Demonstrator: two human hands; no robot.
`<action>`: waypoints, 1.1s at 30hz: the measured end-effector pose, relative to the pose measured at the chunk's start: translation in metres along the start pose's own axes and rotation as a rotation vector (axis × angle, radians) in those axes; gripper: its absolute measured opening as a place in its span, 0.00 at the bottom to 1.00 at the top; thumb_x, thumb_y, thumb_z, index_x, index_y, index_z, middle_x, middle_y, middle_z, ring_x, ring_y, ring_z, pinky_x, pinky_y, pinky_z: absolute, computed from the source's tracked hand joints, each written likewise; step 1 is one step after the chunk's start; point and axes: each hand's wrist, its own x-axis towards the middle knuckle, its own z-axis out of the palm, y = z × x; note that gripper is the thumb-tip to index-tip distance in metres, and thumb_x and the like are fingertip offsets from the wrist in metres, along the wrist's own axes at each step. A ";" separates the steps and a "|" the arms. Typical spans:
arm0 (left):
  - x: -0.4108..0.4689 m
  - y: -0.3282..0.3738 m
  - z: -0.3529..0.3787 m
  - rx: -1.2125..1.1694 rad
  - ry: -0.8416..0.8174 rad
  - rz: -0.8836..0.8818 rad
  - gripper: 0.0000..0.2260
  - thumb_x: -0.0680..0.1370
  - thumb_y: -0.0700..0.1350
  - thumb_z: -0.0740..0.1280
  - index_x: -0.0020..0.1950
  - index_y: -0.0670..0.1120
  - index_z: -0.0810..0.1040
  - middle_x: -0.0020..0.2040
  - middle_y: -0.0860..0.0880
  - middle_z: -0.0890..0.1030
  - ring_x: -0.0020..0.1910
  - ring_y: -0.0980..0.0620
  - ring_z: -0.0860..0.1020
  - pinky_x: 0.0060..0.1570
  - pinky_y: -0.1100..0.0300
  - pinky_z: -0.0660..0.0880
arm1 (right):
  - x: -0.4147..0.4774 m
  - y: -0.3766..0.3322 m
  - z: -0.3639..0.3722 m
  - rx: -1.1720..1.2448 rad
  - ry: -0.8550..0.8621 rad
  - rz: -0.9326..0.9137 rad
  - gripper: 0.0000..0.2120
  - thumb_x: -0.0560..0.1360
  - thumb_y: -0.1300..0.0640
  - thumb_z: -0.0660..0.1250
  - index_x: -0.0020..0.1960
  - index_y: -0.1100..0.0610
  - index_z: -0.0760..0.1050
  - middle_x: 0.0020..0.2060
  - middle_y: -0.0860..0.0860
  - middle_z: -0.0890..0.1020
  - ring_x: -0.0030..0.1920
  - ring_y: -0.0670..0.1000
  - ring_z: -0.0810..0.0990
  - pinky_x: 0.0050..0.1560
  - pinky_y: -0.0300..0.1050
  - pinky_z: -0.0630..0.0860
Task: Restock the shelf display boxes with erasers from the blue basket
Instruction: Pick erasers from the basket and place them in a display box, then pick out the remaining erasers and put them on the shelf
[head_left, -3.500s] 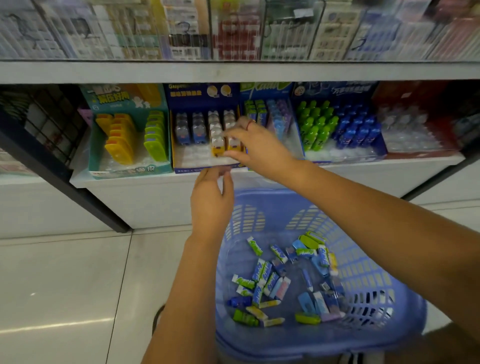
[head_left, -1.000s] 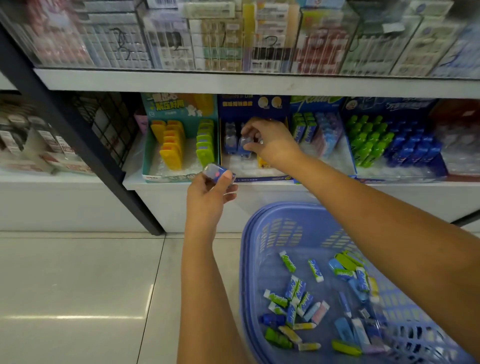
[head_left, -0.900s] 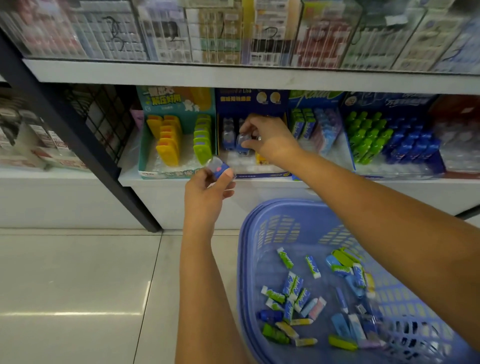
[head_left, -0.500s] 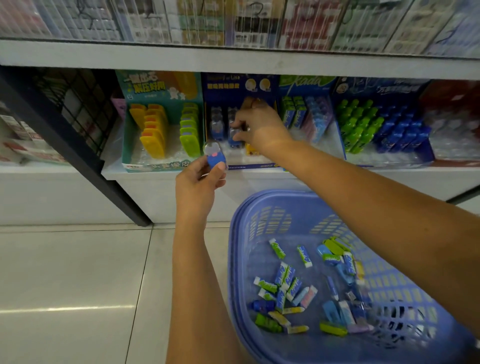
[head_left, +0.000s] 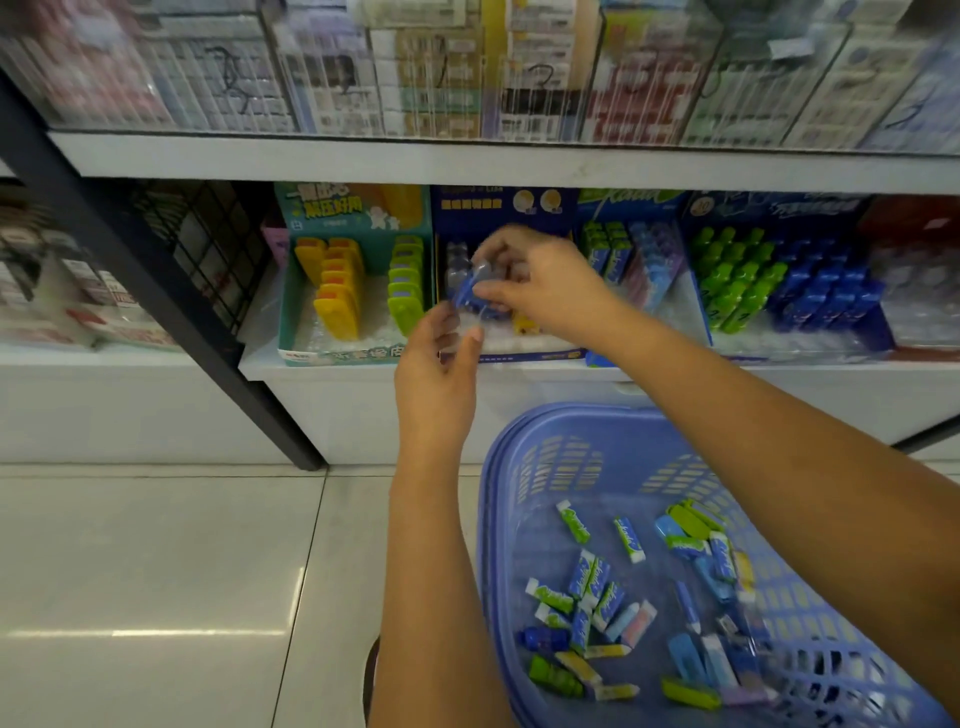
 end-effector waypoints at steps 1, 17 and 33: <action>0.000 -0.002 0.002 0.110 -0.019 0.012 0.17 0.79 0.45 0.64 0.66 0.42 0.73 0.60 0.47 0.78 0.56 0.53 0.76 0.47 0.74 0.68 | 0.007 0.001 0.000 -0.085 0.018 0.007 0.10 0.75 0.58 0.69 0.56 0.54 0.76 0.46 0.50 0.79 0.45 0.48 0.80 0.52 0.48 0.78; -0.002 -0.012 0.009 0.463 -0.179 0.065 0.15 0.78 0.42 0.65 0.64 0.41 0.76 0.63 0.44 0.76 0.63 0.48 0.73 0.60 0.62 0.66 | 0.044 0.000 0.021 -0.618 -0.129 -0.044 0.13 0.76 0.56 0.67 0.59 0.59 0.77 0.60 0.56 0.74 0.64 0.56 0.68 0.57 0.45 0.67; -0.076 -0.064 0.111 0.624 -0.766 -0.231 0.12 0.77 0.38 0.61 0.33 0.38 0.74 0.32 0.36 0.73 0.35 0.42 0.74 0.41 0.46 0.73 | -0.178 0.177 0.008 -0.384 -0.421 0.560 0.11 0.75 0.57 0.67 0.55 0.60 0.78 0.52 0.58 0.82 0.54 0.56 0.79 0.53 0.45 0.72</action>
